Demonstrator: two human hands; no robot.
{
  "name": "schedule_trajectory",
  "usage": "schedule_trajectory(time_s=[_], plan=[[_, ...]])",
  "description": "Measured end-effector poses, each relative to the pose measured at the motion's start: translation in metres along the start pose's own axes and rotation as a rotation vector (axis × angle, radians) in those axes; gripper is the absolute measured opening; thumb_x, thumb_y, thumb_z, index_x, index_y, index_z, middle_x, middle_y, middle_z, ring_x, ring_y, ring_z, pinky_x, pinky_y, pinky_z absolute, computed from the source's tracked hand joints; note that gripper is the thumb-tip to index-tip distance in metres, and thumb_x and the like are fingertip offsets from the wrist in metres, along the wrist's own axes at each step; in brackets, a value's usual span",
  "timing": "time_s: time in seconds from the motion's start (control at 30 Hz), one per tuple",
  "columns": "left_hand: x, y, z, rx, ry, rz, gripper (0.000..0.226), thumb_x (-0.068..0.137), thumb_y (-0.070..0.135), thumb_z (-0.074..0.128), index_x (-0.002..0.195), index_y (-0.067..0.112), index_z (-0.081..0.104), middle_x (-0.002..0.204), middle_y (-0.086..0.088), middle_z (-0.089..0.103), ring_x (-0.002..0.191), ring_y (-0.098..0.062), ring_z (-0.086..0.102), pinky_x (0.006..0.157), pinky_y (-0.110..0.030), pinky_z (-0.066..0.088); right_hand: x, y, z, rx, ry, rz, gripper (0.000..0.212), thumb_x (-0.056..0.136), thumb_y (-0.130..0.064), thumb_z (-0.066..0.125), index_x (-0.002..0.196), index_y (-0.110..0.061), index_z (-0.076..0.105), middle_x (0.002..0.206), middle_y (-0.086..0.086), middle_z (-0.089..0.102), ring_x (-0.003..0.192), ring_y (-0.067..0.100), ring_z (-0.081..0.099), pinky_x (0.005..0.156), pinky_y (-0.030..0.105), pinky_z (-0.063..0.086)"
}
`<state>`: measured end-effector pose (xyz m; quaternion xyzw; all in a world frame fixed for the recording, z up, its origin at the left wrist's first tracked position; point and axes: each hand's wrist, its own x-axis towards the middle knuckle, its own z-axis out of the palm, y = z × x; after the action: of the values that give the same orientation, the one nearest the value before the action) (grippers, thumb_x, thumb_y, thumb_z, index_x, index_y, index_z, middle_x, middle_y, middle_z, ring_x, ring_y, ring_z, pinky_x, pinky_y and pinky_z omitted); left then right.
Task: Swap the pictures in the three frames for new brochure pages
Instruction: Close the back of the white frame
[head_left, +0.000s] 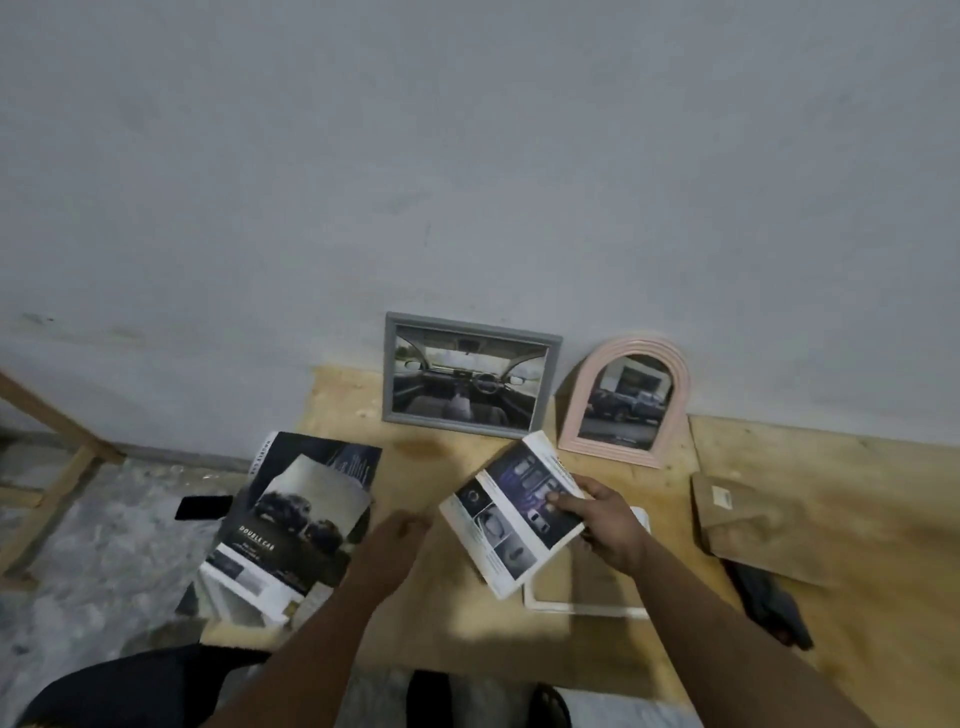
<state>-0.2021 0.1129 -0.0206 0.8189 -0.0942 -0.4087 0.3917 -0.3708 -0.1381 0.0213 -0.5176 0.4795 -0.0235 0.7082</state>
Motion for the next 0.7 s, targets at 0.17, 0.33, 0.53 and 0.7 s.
schedule_trajectory(time_s=[0.17, 0.33, 0.53, 0.7], plan=[[-0.013, 0.058, 0.083, -0.298, -0.208, -0.068, 0.025, 0.097, 0.031, 0.072, 0.116, 0.016, 0.066, 0.112, -0.006, 0.077, 0.098, -0.024, 0.076, 0.077, -0.039, 0.063, -0.019, 0.015, -0.057, 0.116, 0.122, -0.020, 0.045, 0.082, -0.017, 0.085, 0.122, -0.016, 0.065, 0.104, 0.015, 0.077, 0.077, 0.021, 0.077, 0.052, 0.025, 0.052], [-0.003, 0.061, 0.137, -0.214, -0.081, -0.012, 0.027, 0.091, 0.003, 0.064, 0.117, 0.009, 0.062, 0.112, -0.018, 0.073, 0.093, -0.033, 0.075, 0.080, -0.055, 0.064, -0.027, 0.045, -0.105, 0.020, 0.251, -0.096, 0.048, 0.082, -0.030, 0.086, 0.122, -0.017, 0.064, 0.111, 0.007, 0.074, 0.090, 0.019, 0.075, 0.065, 0.025, 0.060], [-0.003, 0.060, 0.175, 0.098, 0.112, 0.099, 0.041, 0.092, 0.010, 0.065, 0.132, 0.017, 0.060, 0.115, -0.007, 0.073, 0.093, -0.023, 0.070, 0.076, -0.036, 0.057, -0.023, 0.079, -0.149, -0.235, 0.286, -0.112, 0.025, 0.094, -0.001, 0.065, 0.112, -0.018, 0.069, 0.104, -0.002, 0.073, 0.087, 0.012, 0.070, 0.059, 0.013, 0.052], [-0.005, 0.057, 0.192, 0.219, 0.136, 0.114, 0.042, 0.093, 0.010, 0.062, 0.135, 0.018, 0.060, 0.117, -0.004, 0.071, 0.092, -0.018, 0.063, 0.074, -0.029, 0.046, -0.009, 0.098, -0.154, -0.328, 0.276, -0.083, 0.029, 0.091, -0.004, 0.070, 0.113, -0.023, 0.068, 0.104, 0.002, 0.074, 0.083, 0.018, 0.073, 0.056, 0.028, 0.061]])
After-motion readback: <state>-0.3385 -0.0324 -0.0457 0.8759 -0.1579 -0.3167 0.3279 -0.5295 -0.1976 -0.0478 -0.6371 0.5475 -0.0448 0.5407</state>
